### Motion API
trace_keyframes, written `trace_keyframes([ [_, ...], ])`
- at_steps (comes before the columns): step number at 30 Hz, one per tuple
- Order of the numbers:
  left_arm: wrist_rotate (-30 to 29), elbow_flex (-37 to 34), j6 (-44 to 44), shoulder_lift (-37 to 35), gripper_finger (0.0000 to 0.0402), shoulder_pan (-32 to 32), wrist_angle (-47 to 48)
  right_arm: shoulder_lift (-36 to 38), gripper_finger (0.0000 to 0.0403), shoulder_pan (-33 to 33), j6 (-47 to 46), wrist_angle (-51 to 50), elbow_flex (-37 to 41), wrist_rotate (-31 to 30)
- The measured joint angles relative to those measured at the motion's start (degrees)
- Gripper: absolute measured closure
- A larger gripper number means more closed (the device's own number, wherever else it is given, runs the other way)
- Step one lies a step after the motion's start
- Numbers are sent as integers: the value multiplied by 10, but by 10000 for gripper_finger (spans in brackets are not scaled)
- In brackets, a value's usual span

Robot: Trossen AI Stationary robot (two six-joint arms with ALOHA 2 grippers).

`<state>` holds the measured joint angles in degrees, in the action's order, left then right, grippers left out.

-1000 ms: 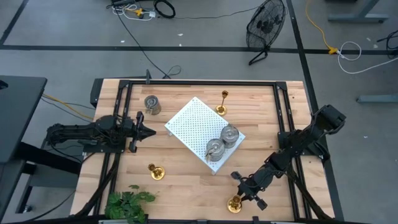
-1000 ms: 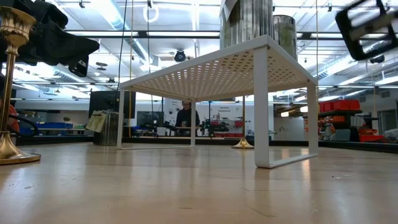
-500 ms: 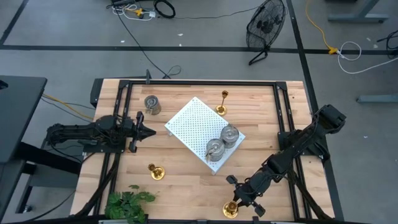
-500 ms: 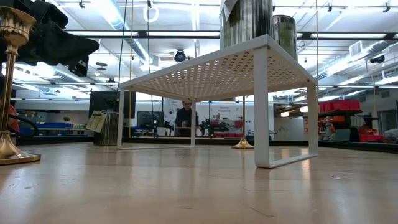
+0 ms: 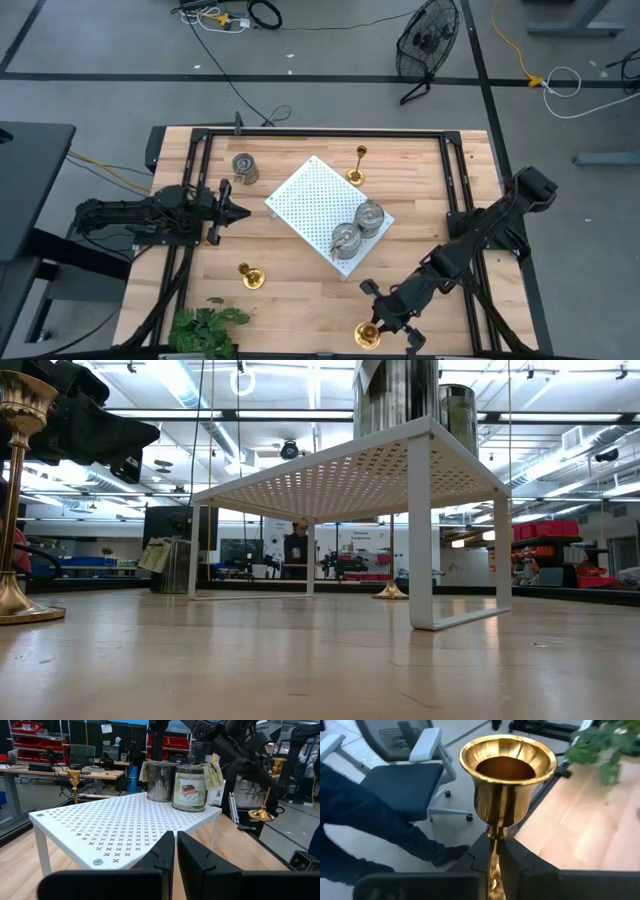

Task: Pick & Place candle stick holders
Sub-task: Put the bottom right gold candle holder on the shelf

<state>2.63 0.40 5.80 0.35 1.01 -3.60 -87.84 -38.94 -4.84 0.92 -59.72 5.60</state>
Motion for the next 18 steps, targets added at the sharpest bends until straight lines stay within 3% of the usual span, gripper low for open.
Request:
trace_keyframes([
  [10,0,0,0,0,376,0,0,46,376,57,24,-91,-88,-2],
  [18,0,0,0,0,376,0,0,55,377,108,28,-225,-226,4],
])
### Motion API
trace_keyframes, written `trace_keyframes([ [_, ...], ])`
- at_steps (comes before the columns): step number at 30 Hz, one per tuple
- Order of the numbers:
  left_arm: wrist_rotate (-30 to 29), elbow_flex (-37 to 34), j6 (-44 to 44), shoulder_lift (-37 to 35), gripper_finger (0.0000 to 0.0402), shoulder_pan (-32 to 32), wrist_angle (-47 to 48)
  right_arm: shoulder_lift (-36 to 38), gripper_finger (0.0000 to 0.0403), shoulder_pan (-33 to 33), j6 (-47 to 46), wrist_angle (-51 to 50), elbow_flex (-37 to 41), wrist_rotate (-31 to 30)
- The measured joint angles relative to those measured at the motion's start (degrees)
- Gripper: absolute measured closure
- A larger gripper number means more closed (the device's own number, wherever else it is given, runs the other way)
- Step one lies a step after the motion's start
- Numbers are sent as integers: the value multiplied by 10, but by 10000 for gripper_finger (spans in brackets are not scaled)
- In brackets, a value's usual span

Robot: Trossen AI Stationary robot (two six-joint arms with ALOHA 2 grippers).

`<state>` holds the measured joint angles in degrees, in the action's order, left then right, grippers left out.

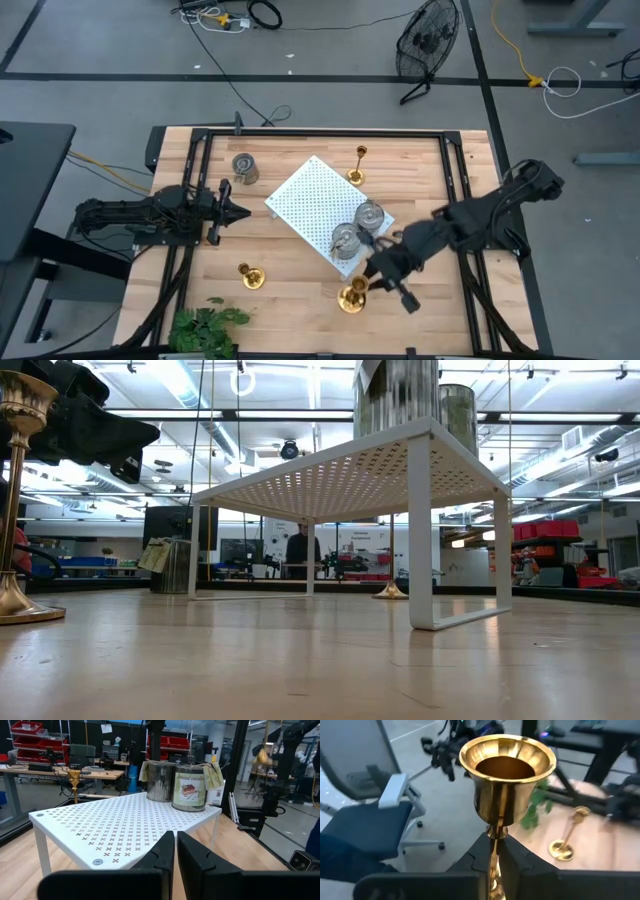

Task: Pick & Place candle stick holders
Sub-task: Put the bottom right gold candle holder on the shelf

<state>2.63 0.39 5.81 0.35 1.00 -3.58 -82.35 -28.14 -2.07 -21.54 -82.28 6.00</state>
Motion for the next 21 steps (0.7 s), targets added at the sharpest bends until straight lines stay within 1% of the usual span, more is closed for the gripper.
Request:
trace_keyframes([
  [5,0,0,0,0,376,0,0,0,383,33,24,-35,-63,3],
  [11,0,0,0,0,376,0,0,0,385,82,37,-65,-120,17],
  [16,0,0,0,0,376,0,0,0,386,126,45,-83,-141,52],
  [21,0,0,0,0,376,0,0,0,386,182,50,-87,-143,82],
])
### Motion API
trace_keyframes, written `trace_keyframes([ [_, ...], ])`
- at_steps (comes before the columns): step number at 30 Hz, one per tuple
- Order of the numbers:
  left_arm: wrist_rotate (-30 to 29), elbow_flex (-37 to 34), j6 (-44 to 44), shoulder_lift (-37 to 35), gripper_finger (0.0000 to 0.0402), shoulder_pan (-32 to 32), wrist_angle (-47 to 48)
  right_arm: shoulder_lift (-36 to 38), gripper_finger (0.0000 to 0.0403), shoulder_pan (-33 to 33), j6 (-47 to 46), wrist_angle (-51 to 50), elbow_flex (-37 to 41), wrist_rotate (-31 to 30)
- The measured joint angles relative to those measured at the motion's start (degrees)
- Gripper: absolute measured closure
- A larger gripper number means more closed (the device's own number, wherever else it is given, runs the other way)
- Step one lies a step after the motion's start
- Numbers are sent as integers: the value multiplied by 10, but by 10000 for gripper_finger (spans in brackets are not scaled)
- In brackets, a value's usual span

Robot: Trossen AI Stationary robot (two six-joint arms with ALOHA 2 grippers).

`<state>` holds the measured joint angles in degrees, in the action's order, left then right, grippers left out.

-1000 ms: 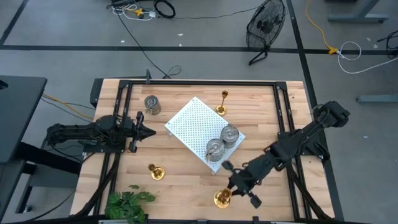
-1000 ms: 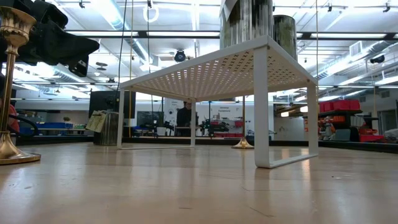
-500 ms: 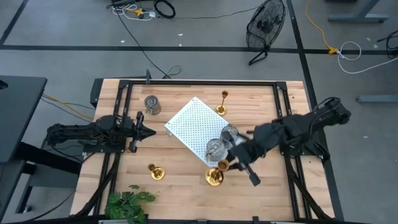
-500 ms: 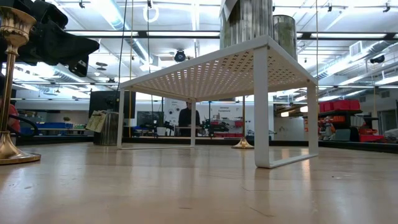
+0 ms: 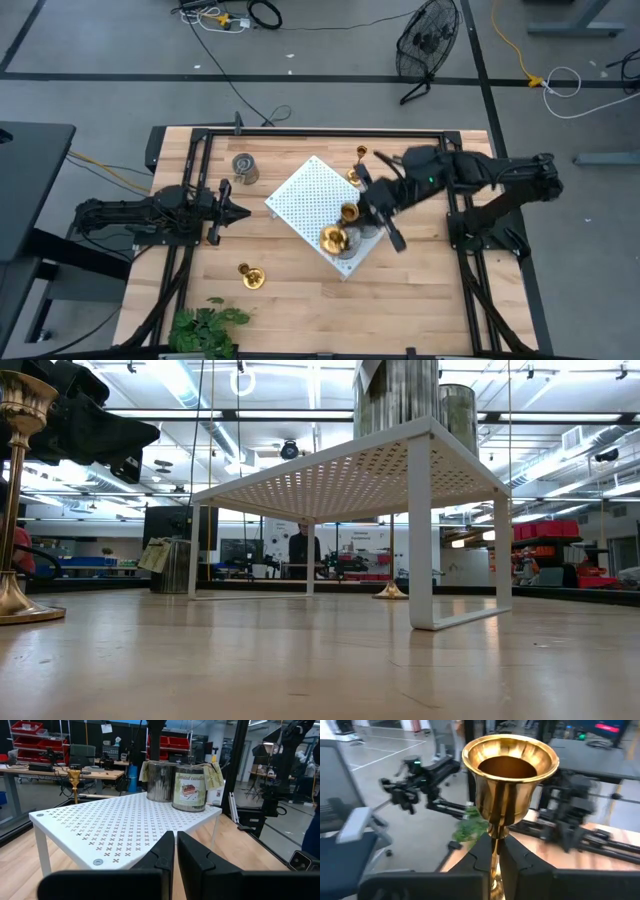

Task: Pick & Place candle stick holders
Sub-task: Put the bottom right gold candle holder on the shelf

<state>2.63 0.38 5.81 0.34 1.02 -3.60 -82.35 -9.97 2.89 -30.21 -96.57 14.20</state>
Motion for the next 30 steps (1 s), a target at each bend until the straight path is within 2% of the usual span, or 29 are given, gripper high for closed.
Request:
trace_keyframes([
  [16,0,0,0,0,376,0,0,-3,386,169,44,-4,10,39],
  [30,0,0,0,0,376,0,0,-66,386,239,57,27,11,54],
])
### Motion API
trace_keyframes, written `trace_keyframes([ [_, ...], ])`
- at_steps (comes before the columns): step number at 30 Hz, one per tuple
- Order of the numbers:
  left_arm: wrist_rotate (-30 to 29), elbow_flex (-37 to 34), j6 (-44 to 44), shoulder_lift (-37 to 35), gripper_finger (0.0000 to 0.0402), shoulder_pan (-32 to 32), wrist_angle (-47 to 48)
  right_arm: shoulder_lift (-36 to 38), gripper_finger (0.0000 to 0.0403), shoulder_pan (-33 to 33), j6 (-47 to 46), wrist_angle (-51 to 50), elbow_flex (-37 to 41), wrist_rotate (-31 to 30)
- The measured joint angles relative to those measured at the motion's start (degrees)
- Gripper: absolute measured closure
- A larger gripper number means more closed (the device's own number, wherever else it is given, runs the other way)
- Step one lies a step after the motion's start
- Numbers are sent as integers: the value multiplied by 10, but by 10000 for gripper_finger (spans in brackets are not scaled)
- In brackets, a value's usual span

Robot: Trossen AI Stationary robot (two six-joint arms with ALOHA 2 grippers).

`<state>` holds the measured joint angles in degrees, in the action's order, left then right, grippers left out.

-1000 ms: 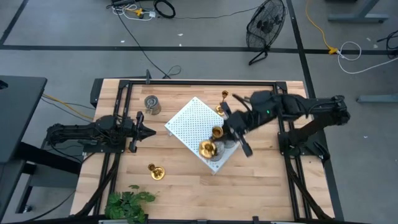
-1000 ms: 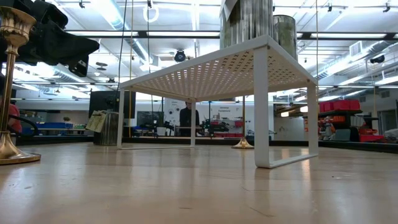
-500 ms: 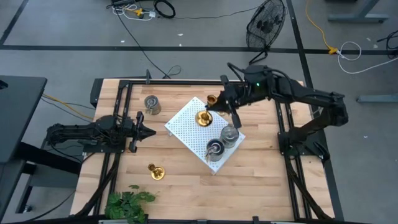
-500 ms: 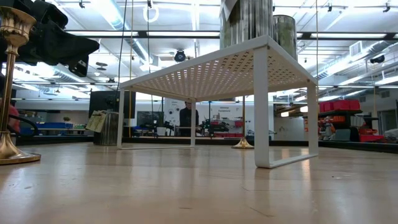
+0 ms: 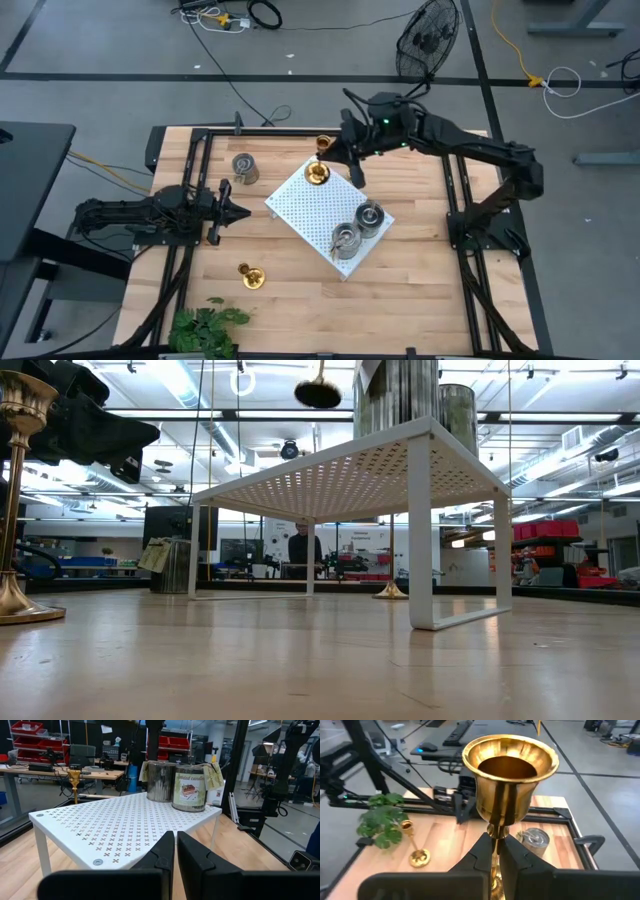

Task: Pick & Place candle stick holders
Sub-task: Put the bottom right gold candle holder on the shelf

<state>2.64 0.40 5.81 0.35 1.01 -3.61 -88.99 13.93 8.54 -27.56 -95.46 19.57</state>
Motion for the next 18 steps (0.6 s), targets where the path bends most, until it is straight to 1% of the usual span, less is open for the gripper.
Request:
trace_keyframes([
  [18,0,0,0,0,376,0,0,-93,386,15,14,39,0,0],
])
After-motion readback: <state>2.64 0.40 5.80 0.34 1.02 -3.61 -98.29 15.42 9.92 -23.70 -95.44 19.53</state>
